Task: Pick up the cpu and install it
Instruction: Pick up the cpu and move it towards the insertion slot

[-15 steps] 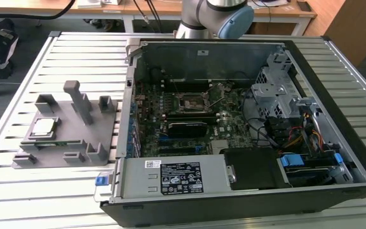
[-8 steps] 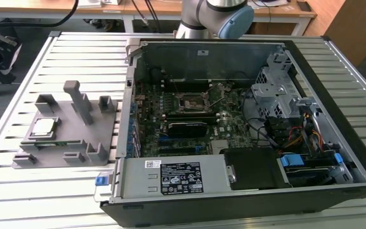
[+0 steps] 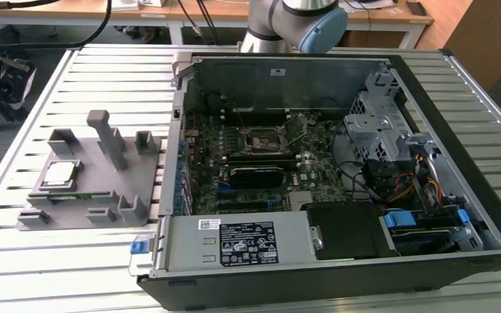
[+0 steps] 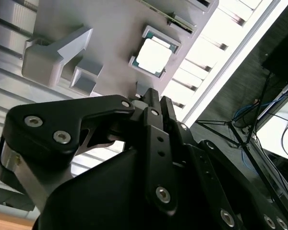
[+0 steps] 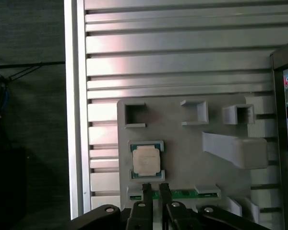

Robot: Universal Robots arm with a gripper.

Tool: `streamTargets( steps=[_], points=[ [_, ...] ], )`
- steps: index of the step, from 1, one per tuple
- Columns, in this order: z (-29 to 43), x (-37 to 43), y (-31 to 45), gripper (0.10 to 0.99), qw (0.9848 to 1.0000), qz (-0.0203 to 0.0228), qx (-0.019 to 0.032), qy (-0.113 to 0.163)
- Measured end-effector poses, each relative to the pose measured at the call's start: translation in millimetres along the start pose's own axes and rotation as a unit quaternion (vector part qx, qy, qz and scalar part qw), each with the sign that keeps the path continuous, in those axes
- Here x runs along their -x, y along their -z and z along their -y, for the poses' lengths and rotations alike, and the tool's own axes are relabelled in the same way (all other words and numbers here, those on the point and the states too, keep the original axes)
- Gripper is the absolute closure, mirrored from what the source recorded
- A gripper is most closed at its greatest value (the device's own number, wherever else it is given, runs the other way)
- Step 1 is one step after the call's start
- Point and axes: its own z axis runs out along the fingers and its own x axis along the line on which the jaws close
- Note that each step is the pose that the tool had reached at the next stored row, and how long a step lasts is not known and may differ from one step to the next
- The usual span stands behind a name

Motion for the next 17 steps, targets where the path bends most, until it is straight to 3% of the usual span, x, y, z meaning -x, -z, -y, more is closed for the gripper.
streamTargets(
  steps=[1,2,5,8,11,14,15,17],
  points=[
    [0.1,0.1,-1.8,0.855,1.0000,0.0000,0.0002,0.000],
    [0.3,0.1,-3.6,0.855,1.0000,0.0000,0.0003,0.000],
    [0.7,0.2,-9.1,0.678,1.0000,-0.0001,0.0007,0.001],
    [1.3,0.3,-14.5,0.620,1.0000,-0.0001,0.0010,0.001],
    [1.9,0.4,-20.0,0.447,1.0000,-0.0001,0.0011,0.001],
    [3.1,0.6,-24.6,0.388,1.0000,-0.0002,0.0024,0.001],
    [3.3,0.6,-26.2,0.322,1.0000,-0.0002,0.0031,0.002],
    [4.0,0.6,-29.4,0.322,1.0000,-0.0005,0.0047,0.005]
  ],
)
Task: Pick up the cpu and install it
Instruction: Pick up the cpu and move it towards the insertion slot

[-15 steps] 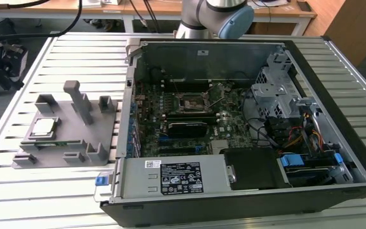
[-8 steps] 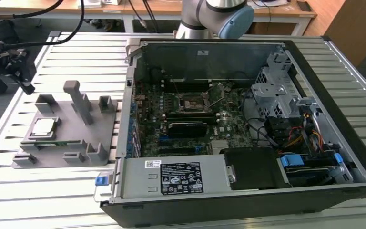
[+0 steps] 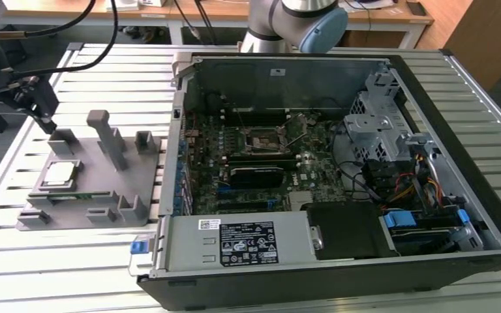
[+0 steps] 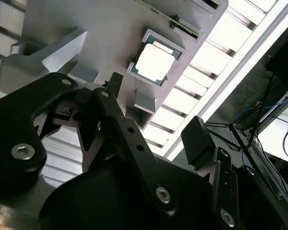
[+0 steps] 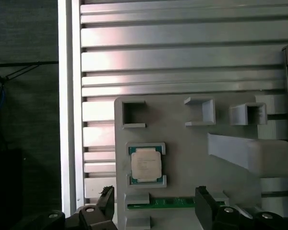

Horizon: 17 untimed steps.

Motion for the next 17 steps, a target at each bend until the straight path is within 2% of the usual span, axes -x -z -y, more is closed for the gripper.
streamTargets(
  steps=[6,17],
  points=[
    [0.6,0.1,-8.9,0.322,0.9995,-0.0017,0.0006,0.031],
    [1.8,-0.5,-29.0,0.322,0.9995,-0.0018,0.0021,0.033]
  ],
)
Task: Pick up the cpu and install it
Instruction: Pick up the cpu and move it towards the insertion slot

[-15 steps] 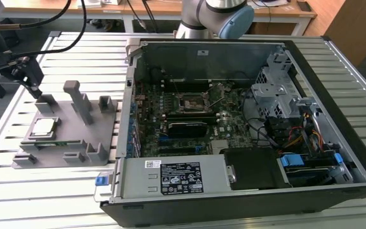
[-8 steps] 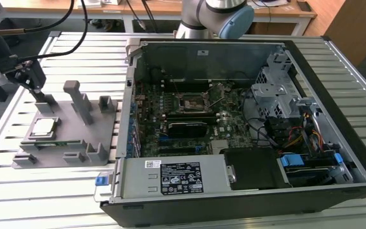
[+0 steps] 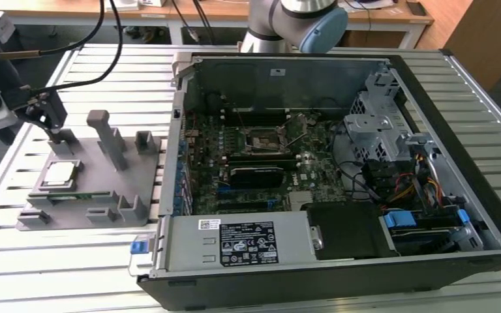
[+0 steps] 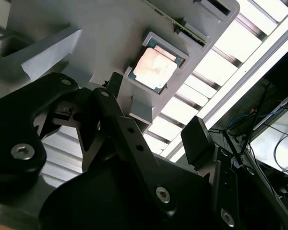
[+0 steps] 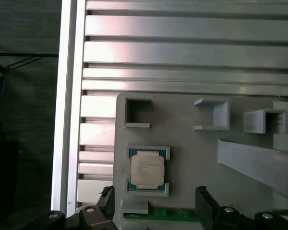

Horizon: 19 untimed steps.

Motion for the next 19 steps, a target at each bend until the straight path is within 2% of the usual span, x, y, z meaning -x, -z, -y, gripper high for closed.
streamTargets(
  steps=[19],
  points=[
    [2.0,-0.6,-34.6,0.322,1.0000,0.0000,0.0004,0.000]
  ],
)
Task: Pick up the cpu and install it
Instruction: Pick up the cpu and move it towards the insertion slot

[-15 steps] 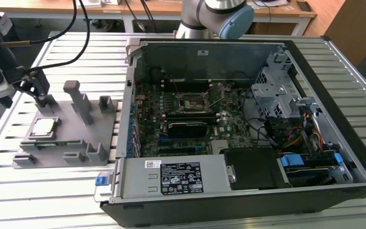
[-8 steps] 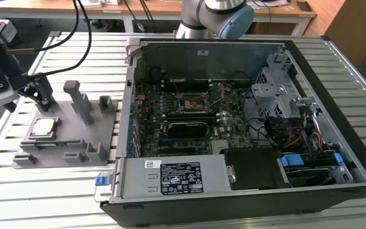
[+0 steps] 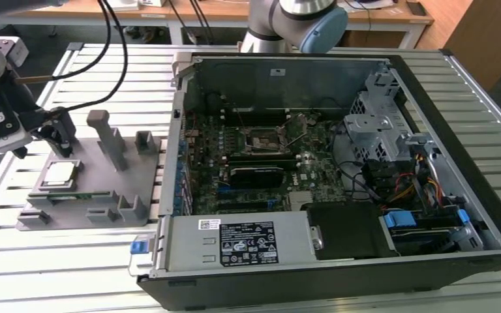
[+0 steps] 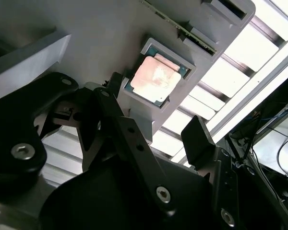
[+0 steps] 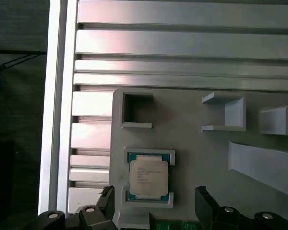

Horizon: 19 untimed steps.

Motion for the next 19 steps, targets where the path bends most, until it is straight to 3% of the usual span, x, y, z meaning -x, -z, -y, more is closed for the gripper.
streamTargets(
  steps=[6,19],
  points=[
    [6.7,0.1,-10.5,0.322,1.0000,0.0000,0.0003,0.000],
    [4.6,0.2,-33.4,0.322,1.0000,-0.0001,0.0002,0.000]
  ],
)
